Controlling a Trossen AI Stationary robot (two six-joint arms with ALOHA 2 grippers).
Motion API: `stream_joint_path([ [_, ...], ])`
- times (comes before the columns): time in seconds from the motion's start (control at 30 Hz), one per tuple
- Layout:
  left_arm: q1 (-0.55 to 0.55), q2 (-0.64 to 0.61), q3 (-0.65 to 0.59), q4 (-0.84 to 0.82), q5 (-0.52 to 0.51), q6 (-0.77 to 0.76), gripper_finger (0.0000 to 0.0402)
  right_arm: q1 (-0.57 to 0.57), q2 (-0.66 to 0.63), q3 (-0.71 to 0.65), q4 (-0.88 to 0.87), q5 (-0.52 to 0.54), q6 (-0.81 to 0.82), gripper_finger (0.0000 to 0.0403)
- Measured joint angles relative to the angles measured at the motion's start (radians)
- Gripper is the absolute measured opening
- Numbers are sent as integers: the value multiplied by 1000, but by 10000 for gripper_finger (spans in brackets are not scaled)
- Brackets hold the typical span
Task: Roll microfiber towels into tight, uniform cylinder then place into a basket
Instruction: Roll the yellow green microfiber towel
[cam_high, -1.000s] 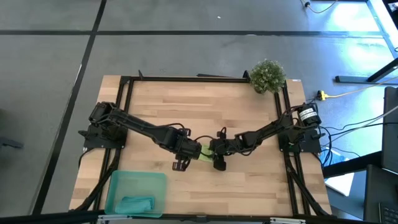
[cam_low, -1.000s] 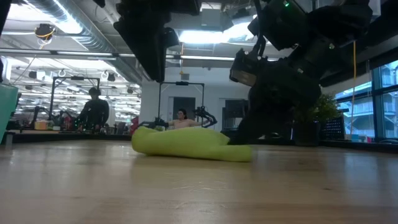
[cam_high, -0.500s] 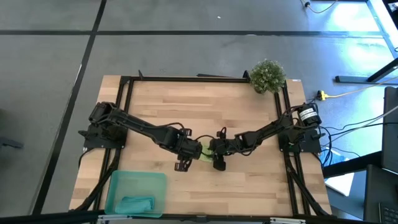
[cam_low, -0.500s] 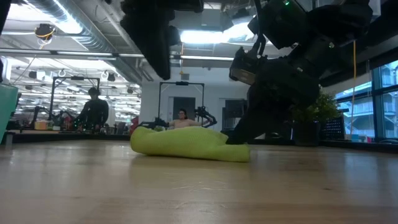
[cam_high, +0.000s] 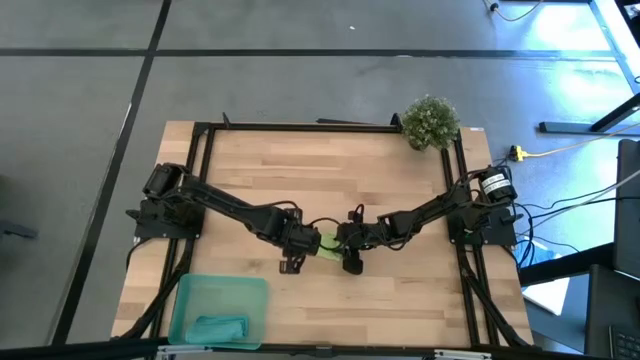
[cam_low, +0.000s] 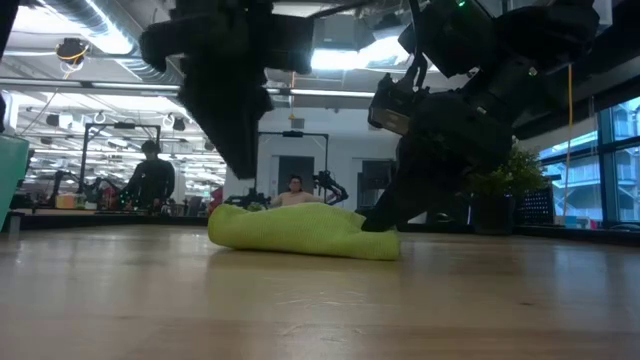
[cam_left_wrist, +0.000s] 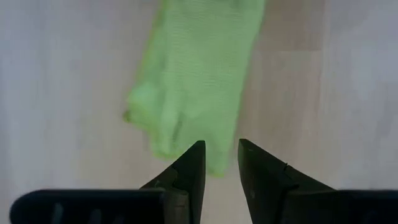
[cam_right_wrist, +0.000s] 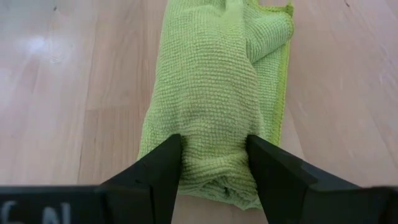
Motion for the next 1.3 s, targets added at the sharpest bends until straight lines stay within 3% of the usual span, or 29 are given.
stream_joint_path([
  [0.2,15,0,-21,34,43,49,125,0,-1,0,0,0,0,184],
  [0.8,27,0,-21,42,15,93,385,0,-1,1,0,0,0,185],
  [1.2,66,15,-19,178,17,242,400,0,-1,2,0,1,0,185],
  [1.3,92,57,-21,191,59,258,400,0,-1,2,0,1,0,185],
])
